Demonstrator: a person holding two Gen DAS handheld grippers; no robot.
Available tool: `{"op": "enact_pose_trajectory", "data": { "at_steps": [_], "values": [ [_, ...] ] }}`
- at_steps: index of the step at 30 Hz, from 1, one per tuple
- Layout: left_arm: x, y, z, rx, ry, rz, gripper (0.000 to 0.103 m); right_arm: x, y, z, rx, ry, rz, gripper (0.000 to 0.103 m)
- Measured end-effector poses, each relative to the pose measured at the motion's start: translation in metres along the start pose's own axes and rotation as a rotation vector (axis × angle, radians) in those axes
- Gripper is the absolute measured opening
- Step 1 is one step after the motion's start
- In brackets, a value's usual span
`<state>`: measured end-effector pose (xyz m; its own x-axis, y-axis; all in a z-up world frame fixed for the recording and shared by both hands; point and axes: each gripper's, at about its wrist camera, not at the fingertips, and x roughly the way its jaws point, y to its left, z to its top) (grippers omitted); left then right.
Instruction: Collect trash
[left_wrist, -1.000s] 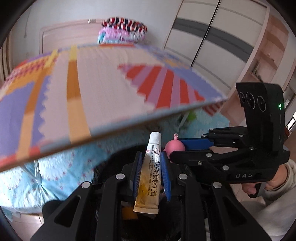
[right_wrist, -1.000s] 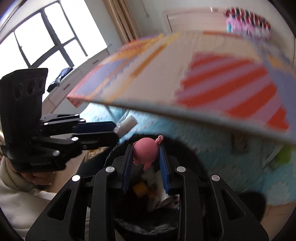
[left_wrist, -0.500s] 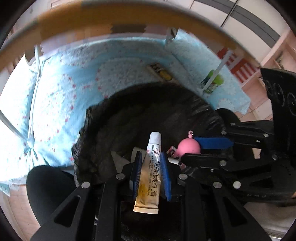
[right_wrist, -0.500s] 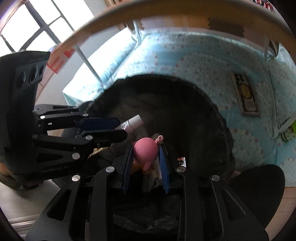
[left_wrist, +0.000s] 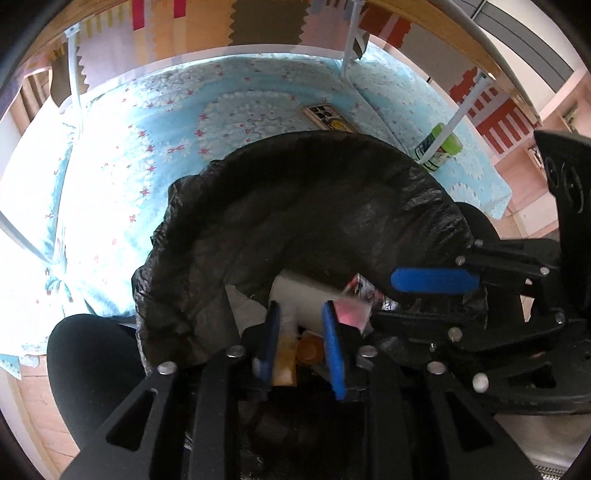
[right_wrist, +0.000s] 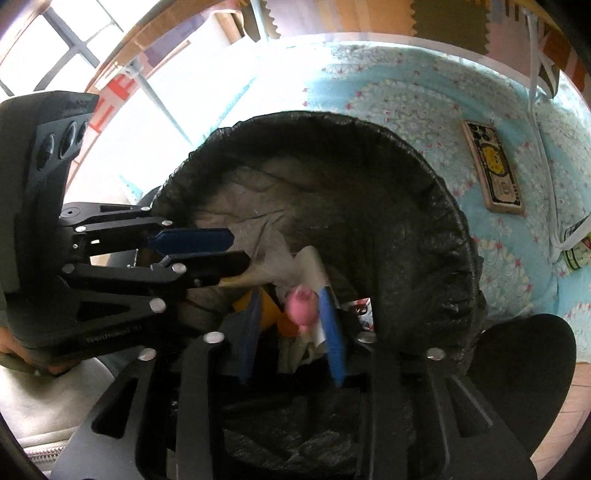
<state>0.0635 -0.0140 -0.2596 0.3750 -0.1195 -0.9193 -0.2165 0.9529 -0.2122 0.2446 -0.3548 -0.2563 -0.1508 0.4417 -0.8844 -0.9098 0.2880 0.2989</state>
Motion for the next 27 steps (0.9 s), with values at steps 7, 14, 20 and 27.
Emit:
{"op": "enact_pose_trajectory", "data": {
  "at_steps": [7,14,20,27],
  "values": [
    [-0.019,-0.003,0.001,0.014,-0.049,-0.002,0.049,-0.016,0.001,0.001,-0.006,-0.024,0.003,0.044],
    [-0.059,-0.009,-0.002,0.028,-0.112,0.011,0.049,-0.065,0.006,0.003,-0.029,-0.106,0.002,0.053],
    [-0.095,-0.014,-0.005,0.038,-0.173,-0.006,0.055,-0.097,0.015,0.004,-0.06,-0.136,0.013,0.064],
    [-0.131,-0.025,-0.007,0.068,-0.211,-0.061,0.066,-0.126,0.028,0.0,-0.092,-0.093,0.002,0.072]
  ]
}}
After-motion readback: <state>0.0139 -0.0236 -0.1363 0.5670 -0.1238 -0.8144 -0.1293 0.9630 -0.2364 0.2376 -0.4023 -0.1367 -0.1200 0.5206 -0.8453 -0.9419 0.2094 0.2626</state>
